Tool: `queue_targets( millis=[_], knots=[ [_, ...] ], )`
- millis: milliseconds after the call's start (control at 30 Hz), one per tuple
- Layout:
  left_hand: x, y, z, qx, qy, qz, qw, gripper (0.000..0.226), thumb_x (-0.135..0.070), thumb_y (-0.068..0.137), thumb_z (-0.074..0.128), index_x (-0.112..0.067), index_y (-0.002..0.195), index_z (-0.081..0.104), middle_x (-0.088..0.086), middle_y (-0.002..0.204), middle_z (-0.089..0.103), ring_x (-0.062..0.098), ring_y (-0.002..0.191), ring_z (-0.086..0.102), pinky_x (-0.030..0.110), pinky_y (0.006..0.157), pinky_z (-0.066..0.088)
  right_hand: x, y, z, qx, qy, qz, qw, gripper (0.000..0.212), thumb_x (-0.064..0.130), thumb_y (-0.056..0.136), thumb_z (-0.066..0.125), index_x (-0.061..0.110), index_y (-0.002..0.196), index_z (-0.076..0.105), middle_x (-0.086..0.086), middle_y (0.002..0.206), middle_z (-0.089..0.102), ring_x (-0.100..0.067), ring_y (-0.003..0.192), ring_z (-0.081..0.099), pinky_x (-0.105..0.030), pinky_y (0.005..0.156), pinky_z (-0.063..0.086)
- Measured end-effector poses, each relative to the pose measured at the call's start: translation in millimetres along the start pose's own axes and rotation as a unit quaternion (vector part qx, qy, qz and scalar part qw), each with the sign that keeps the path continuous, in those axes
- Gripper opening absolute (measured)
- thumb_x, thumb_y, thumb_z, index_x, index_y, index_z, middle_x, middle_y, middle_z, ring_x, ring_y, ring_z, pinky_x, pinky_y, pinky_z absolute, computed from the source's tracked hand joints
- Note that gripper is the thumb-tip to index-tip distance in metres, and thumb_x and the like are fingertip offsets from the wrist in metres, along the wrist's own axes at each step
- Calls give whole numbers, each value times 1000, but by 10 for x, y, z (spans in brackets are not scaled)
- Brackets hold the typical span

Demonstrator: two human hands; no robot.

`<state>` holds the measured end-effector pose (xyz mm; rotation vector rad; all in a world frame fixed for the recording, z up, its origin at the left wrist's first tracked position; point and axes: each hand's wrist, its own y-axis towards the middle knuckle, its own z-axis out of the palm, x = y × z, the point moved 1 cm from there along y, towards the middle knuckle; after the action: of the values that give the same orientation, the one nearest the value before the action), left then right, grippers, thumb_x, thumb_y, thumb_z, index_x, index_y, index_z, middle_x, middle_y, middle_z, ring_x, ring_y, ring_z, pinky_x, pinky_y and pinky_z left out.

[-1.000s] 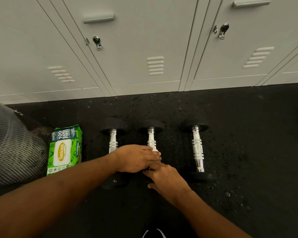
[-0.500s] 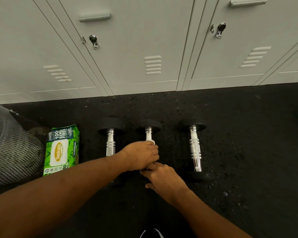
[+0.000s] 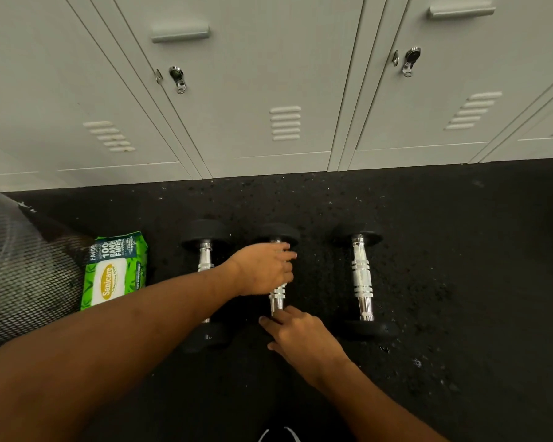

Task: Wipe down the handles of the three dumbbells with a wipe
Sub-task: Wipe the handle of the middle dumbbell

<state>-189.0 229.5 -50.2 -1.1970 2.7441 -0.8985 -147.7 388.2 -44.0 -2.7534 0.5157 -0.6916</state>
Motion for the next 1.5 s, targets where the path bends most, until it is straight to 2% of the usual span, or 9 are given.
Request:
queue_targets(
  millis=[200,333,467,667,900,1067,1233,1367,1500],
  knots=[
    [-45,-51,3,-13,12,-50,999,44,-20,101,41,-8,143,40,13,151,40,28,148,19,43,121,11,-15,-19,28,2,2,-1,1000,53,25,98,53,15,146,34,-11,140,45,-27,123,45,-40,91,48],
    [-284,-149,45,-22,-90,5,996,43,-16,97,48,-11,140,45,10,149,44,23,144,29,40,121,19,-2,-12,25,-12,-3,-9,1000,49,24,97,54,14,142,40,-10,137,46,-25,121,46,-39,91,49],
    [-363,-233,106,-27,-166,38,985,47,-15,95,52,-14,141,44,3,151,41,16,147,22,34,122,7,-32,-29,67,-22,4,-18,1000,44,24,95,56,14,137,46,-9,135,49,-25,119,50,-40,87,52],
    [-279,-275,110,-25,-122,85,989,49,-14,95,52,-15,143,44,2,154,37,17,148,19,36,121,7,-41,-39,39,-25,7,-12,1000,49,25,97,54,15,143,39,-9,142,44,-24,128,43,-39,95,48],
    [-47,-149,80,-63,7,-19,998,43,-20,101,39,-10,142,44,8,147,47,31,146,23,46,120,10,-49,-32,40,-6,-8,-5,1000,53,28,99,51,16,147,34,-10,138,47,-26,121,47,-40,89,49],
    [-161,-116,-33,-53,-24,-110,992,42,-27,98,45,-12,137,50,11,142,51,33,143,28,50,118,19,-20,-29,34,4,-13,-3,1000,53,27,99,51,16,147,33,-10,140,44,-26,123,45,-39,93,47],
    [-414,-147,16,-68,-66,-25,995,23,-24,93,51,-20,114,61,0,116,65,27,125,43,44,105,37,-23,-25,24,-12,6,-15,1000,48,24,96,55,17,142,42,-8,139,46,-25,121,46,-39,93,48],
    [-352,-261,56,-106,-77,16,991,30,-25,92,55,-26,122,60,-6,128,60,27,131,39,46,111,31,-46,-54,3,-12,15,-10,1000,48,25,97,53,17,143,40,-8,142,42,-25,126,44,-39,95,47],
    [-396,-457,168,-135,-130,-80,979,52,-25,88,62,-26,139,49,-4,145,50,27,132,42,43,107,38,-36,-68,-29,-6,8,-4,1000,50,26,99,51,18,145,34,-9,140,45,-24,123,45,-38,93,46]
  ],
)
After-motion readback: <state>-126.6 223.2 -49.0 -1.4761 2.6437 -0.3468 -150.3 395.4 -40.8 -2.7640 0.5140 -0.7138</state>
